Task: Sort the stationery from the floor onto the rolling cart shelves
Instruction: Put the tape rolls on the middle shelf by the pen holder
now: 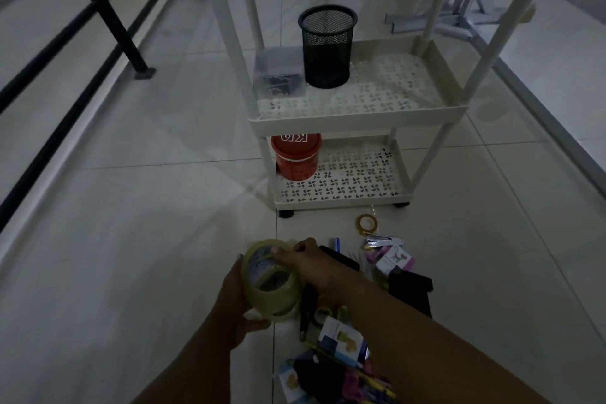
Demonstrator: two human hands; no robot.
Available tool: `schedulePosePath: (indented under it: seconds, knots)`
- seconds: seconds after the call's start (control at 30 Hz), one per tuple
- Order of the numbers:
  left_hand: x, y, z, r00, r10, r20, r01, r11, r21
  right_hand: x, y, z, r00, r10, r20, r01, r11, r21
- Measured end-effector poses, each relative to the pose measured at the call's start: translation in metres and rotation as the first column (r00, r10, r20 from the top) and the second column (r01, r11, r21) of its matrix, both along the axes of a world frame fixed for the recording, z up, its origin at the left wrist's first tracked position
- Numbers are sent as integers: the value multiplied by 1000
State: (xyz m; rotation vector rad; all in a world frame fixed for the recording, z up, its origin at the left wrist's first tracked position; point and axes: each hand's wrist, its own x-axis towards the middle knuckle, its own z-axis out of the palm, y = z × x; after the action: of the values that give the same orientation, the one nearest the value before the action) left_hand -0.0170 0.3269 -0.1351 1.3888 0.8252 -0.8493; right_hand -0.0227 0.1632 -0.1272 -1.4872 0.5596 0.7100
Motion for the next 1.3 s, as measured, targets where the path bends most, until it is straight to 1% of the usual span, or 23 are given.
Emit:
schedulePosePath:
  seconds: [0.07,0.13,0.2,0.3,0.4,0.5,0.63,0.7,0.8,0.9,1.0,1.1,1.17,1.3]
  knots:
    - [1,-2,0,999,11,-37,-11,1000,13,1,6,-5,997,-18,-71,25,996,91]
    - [6,-3,3,995,40,-87,-39,999,16,2,12,-8,997,13,-75,-3,991,133]
    - [11,-3,7,991,69,-113,-64,997,41,1,16,-7,998,32,-57,-26,994,110]
    - [16,-5,14,991,77,-106,-73,996,42,-1,16,-4,999,23,-40,-21,999,45]
    - [19,-12,25,995,78,-55,-75,996,42,2,12,4,999,-7,-31,7,1000,11]
    - [23,-21,32,997,56,52,-59,997,58,7,5,14,999,-47,-26,46,999,-15]
    - [23,-37,55,993,-6,119,4,1000,15,6,-6,29,996,-89,-29,88,996,-28]
    - [23,-47,68,992,0,127,-5,999,35,4,-11,39,990,-143,-21,142,990,-17]
    - [25,-62,85,991,-60,120,47,993,106,1,-20,52,981,-191,27,192,979,-66]
    - [32,-74,102,988,-101,120,85,988,127,-1,-29,72,977,-209,53,213,972,-97]
    - [38,-85,122,976,-151,157,129,981,141,-1,-39,94,969,-238,61,244,964,-103]
    - [37,-93,146,961,-206,184,184,974,131,-3,-47,118,954,-296,40,299,947,-119]
    - [35,-96,163,947,-234,220,223,972,74,-6,-53,137,943,-331,37,333,934,-129]
    - [37,-107,186,886,-342,312,349,937,36,-12,-67,174,948,-316,36,318,935,-157]
